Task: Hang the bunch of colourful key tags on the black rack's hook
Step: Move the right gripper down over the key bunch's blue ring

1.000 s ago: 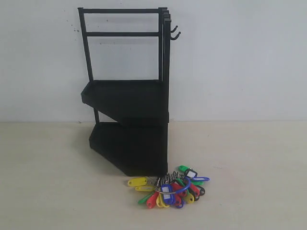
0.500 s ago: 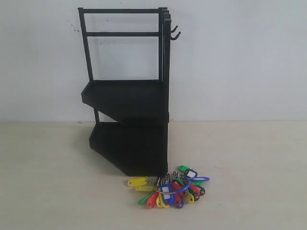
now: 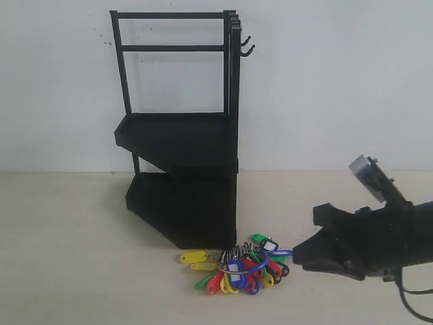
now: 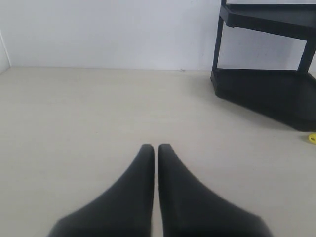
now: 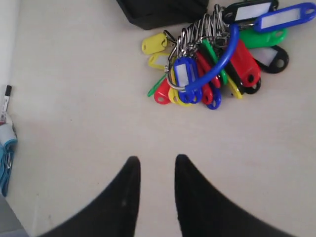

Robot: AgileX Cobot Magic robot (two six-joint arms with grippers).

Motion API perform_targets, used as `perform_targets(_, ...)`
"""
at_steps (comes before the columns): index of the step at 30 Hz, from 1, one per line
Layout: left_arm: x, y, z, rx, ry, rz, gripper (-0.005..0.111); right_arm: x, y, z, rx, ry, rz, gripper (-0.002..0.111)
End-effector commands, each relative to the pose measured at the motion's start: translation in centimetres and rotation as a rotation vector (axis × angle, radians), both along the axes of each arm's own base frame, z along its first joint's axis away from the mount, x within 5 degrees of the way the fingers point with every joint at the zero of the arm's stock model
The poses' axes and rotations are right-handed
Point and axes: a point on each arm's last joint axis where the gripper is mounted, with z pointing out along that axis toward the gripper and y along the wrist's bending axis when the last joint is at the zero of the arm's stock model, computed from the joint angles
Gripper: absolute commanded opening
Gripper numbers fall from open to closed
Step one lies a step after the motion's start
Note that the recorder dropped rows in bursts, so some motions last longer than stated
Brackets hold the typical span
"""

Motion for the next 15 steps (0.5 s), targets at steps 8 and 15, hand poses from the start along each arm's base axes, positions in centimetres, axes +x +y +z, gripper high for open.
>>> perform_targets(8, 0.0, 0.0, 0.1, -0.003, -0.001, 0.002, 0.004, 4.4, 4.4, -5.5, 0.062, 0.106, -0.105, 0.043)
perform_targets(15, 0.0, 0.0, 0.1, -0.003, -0.001, 0.002, 0.004, 4.8, 4.3, -6.4, 0.052, 0.129, -0.158, 0.043)
